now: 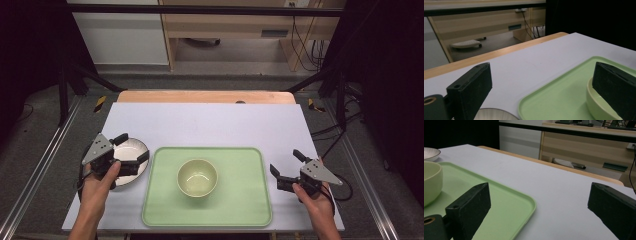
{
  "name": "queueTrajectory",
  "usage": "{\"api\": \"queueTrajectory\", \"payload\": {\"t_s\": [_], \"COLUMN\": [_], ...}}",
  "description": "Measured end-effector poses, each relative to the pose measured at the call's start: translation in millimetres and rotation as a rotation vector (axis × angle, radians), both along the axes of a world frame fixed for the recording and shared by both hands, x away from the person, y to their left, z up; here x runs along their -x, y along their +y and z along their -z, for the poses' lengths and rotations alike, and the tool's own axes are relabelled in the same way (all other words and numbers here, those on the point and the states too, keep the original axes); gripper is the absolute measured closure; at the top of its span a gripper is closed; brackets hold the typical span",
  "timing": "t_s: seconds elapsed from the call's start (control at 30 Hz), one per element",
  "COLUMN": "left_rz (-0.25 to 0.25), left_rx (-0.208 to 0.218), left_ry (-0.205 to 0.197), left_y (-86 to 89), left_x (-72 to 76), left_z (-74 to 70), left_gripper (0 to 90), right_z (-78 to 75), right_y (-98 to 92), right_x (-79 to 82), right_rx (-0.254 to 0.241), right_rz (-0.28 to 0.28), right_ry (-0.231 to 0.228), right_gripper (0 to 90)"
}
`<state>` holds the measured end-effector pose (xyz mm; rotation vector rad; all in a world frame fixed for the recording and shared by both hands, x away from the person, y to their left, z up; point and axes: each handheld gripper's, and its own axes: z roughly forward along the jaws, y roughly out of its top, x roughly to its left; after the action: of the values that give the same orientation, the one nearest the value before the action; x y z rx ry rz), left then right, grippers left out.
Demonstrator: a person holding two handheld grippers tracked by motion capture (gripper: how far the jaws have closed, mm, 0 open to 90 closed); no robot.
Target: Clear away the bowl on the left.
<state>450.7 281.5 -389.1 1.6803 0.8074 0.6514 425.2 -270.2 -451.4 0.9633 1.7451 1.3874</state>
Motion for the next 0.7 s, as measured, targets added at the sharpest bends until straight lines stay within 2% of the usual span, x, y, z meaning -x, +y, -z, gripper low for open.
{"api": "queueTrajectory", "payload": {"t_s": [0.23, 0.3, 0.47, 0.57, 0.7], "left_rz": [-0.037, -0.061, -0.076, -0.087, -0.090], "left_rx": [0.009, 0.010, 0.013, 0.027, 0.015], "left_ry": [-0.013, -0.038, -0.055, -0.051, -0.043], "left_y": [18.1, 26.4, 36.8, 45.7, 50.4], "left_x": [0.6, 3.2, 5.7, 8.5, 11.2], "left_z": [10.7, 15.8, 23.0, 31.7, 39.4], "left_gripper": [2.8, 3.1, 3.3, 3.1, 3.1], "right_z": [-0.3, -0.5, -0.3, -0.4, 0.1], "right_y": [-1.2, -2.0, -2.0, -2.1, -2.4], "right_x": [0.0, 0.0, 0.0, -0.2, -0.5], "right_rx": [-0.005, -0.007, -0.007, -0.008, -0.007], "right_rz": [0.003, 0.005, 0.004, 0.006, 0.008], "right_ry": [-0.001, -0.003, -0.002, -0.003, -0.004], "right_gripper": [4.9, 5.0, 4.9, 4.8, 4.7]}}
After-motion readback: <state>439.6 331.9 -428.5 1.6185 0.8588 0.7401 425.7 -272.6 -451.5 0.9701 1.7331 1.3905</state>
